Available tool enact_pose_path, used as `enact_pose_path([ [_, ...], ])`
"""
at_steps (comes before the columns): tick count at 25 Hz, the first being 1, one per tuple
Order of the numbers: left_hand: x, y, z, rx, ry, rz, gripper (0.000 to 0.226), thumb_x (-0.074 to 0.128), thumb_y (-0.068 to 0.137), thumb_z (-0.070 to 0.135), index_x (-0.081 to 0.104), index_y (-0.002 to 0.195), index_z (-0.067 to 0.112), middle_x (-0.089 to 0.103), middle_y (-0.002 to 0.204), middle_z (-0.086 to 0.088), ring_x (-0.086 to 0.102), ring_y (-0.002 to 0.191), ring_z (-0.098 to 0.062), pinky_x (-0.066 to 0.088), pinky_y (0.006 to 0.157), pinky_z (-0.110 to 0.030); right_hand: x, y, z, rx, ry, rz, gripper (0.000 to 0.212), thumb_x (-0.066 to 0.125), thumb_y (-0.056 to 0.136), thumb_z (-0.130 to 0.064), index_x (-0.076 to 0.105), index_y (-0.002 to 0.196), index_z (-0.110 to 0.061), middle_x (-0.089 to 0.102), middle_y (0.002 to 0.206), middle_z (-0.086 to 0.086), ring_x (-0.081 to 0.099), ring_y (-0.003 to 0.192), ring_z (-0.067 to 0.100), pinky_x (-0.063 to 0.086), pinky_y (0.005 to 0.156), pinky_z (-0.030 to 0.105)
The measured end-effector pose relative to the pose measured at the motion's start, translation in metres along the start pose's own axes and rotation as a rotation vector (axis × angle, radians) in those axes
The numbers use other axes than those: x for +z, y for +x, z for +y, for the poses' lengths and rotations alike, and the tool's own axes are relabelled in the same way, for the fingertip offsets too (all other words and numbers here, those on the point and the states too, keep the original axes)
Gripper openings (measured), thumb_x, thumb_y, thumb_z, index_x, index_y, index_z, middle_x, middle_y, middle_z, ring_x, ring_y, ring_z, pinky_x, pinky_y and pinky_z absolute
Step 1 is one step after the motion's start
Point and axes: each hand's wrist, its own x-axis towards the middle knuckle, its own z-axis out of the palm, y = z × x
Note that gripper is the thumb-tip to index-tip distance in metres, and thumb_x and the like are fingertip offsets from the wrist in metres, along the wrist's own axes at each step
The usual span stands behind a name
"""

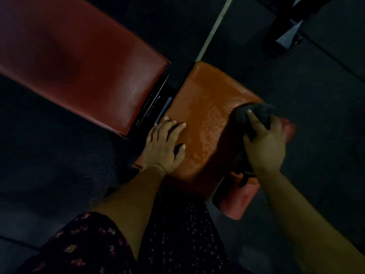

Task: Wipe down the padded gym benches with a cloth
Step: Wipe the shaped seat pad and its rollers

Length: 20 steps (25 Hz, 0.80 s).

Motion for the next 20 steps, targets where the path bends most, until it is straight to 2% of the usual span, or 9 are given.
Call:
enact_pose_path([
  [2,0.002,0.003,-0.001,0.0,-0.007,0.025,0.055,0.045,0.089,0.041,0.043,0.141,0.022,0.041,0.138,-0.005,0.037,0.136,-0.03,0.032,0.109,-0.053,0.002,0.021,-0.035,-0.101,-0.034,0.024,0.053,0.061,0.091,-0.025,0.048,0.14,-0.037,0.031,0.151,0.015,0.041,0.123,0.043,0.045,0.091,0.047],
  [5,0.005,0.001,-0.002,0.008,0.029,0.036,0.054,0.044,0.089,0.041,0.043,0.14,0.022,0.046,0.135,-0.008,0.042,0.131,-0.031,0.036,0.107,-0.052,0.0,0.063,-0.092,-0.151,-0.099,0.051,0.039,0.054,0.095,-0.029,0.054,0.133,-0.036,0.035,0.146,0.013,0.044,0.115,0.043,0.048,0.082,0.046],
  [7,0.002,0.002,-0.003,-0.005,0.034,0.004,0.055,0.044,0.09,0.043,0.042,0.142,0.024,0.044,0.136,-0.008,0.04,0.13,-0.031,0.034,0.109,-0.05,0.002,0.079,-0.133,-0.203,-0.151,0.054,0.036,0.05,0.097,-0.025,0.055,0.132,-0.034,0.036,0.143,0.013,0.045,0.113,0.041,0.05,0.08,0.046],
  [9,0.001,0.003,-0.001,-0.018,0.019,-0.014,0.054,0.044,0.092,0.042,0.044,0.142,0.023,0.044,0.138,-0.01,0.039,0.132,-0.032,0.029,0.112,-0.048,0.007,0.084,-0.162,-0.346,-0.237,0.009,0.037,0.046,0.099,-0.022,0.054,0.133,-0.034,0.034,0.144,0.013,0.043,0.115,0.041,0.048,0.081,0.047],
  [12,-0.01,0.002,-0.003,-0.047,-0.221,-0.024,0.045,0.044,0.087,0.026,0.053,0.13,0.015,0.053,0.132,-0.018,0.041,0.132,-0.03,0.038,0.108,-0.049,0.012,0.075,-0.154,-0.574,-0.283,-0.037,0.041,0.046,0.099,-0.022,0.049,0.138,-0.036,0.028,0.15,0.012,0.041,0.118,0.043,0.046,0.08,0.048],
  [14,-0.03,0.013,-0.018,-0.099,-0.403,-0.004,0.043,0.04,0.082,0.018,0.064,0.117,0.011,0.056,0.128,-0.016,0.044,0.128,-0.026,0.042,0.101,-0.044,0.014,0.062,-0.12,-0.513,-0.193,-0.016,0.047,0.051,0.097,-0.024,0.044,0.141,-0.04,0.027,0.153,0.013,0.041,0.121,0.044,0.048,0.082,0.049],
  [15,-0.044,0.024,-0.028,-0.078,-0.375,-0.004,0.042,0.04,0.082,0.017,0.066,0.115,0.011,0.055,0.128,-0.015,0.045,0.127,-0.026,0.041,0.1,-0.041,0.013,0.052,-0.1,-0.446,-0.133,-0.006,0.05,0.054,0.096,-0.025,0.043,0.142,-0.041,0.026,0.154,0.014,0.041,0.122,0.045,0.049,0.084,0.05],
  [17,-0.071,0.056,-0.049,0.057,-0.108,0.007,0.038,0.043,0.085,0.017,0.062,0.117,0.016,0.054,0.13,-0.015,0.046,0.127,-0.031,0.036,0.103,-0.043,0.015,0.022,-0.062,-0.28,-0.018,0.027,0.058,0.061,0.09,-0.025,0.043,0.143,-0.04,0.026,0.155,0.015,0.042,0.123,0.045,0.05,0.085,0.05],
  [20,-0.101,0.124,-0.09,0.26,0.214,-0.013,0.036,0.049,0.091,0.019,0.059,0.126,0.016,0.053,0.137,-0.012,0.041,0.136,-0.033,0.019,0.117,-0.05,0.022,-0.019,-0.021,0.028,0.109,0.061,0.066,0.068,0.084,-0.02,0.044,0.143,-0.038,0.029,0.151,0.018,0.047,0.119,0.043,0.051,0.088,0.052],
])
